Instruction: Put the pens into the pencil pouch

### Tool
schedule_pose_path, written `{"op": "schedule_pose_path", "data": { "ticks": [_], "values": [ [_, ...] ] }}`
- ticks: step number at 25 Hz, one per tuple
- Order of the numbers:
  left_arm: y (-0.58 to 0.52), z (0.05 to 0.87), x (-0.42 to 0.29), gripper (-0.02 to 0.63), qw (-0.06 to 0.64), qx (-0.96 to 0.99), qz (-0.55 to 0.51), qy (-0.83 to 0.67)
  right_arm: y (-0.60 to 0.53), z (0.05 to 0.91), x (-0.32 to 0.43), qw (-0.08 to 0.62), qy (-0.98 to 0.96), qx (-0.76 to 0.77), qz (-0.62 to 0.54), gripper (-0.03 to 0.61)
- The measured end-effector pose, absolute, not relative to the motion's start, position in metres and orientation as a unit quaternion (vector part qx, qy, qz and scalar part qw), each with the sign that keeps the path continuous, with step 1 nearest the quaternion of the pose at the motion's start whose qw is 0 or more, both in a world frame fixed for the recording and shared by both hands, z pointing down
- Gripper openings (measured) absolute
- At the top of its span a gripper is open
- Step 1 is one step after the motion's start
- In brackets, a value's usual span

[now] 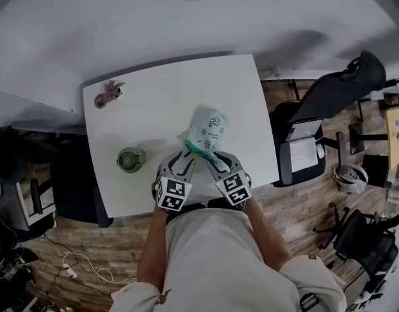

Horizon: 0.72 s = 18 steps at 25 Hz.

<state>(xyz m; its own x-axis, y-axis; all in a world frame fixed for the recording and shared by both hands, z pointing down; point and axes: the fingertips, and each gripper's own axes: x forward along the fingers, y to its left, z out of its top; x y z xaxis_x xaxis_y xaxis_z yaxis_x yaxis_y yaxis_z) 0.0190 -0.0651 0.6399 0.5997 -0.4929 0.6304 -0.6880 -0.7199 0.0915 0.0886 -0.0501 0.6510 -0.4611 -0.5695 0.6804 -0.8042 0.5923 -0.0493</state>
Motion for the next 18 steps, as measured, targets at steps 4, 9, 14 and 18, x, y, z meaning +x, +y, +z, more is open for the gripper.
{"op": "schedule_pose_path", "data": {
  "ticks": [4, 9, 14, 18],
  "values": [
    [-0.07, 0.603, 0.004, 0.193, 0.143, 0.883, 0.258, -0.364, -0.058, 0.613, 0.087, 0.274, -0.843, 0.435, 0.157, 0.157],
    [-0.084, 0.547, -0.012, 0.218, 0.101, 0.89, 0.206, -0.394, -0.076, 0.556, 0.082, 0.219, -0.852, 0.461, 0.115, 0.169],
    [-0.095, 0.492, -0.025, 0.227, 0.061, 0.89, 0.159, -0.422, -0.085, 0.496, 0.069, 0.173, -0.867, 0.463, 0.063, 0.199],
    [-0.098, 0.452, -0.036, 0.231, 0.036, 0.888, 0.122, -0.442, -0.086, 0.443, 0.059, 0.123, -0.877, 0.463, 0.019, 0.207]
  ]
}}
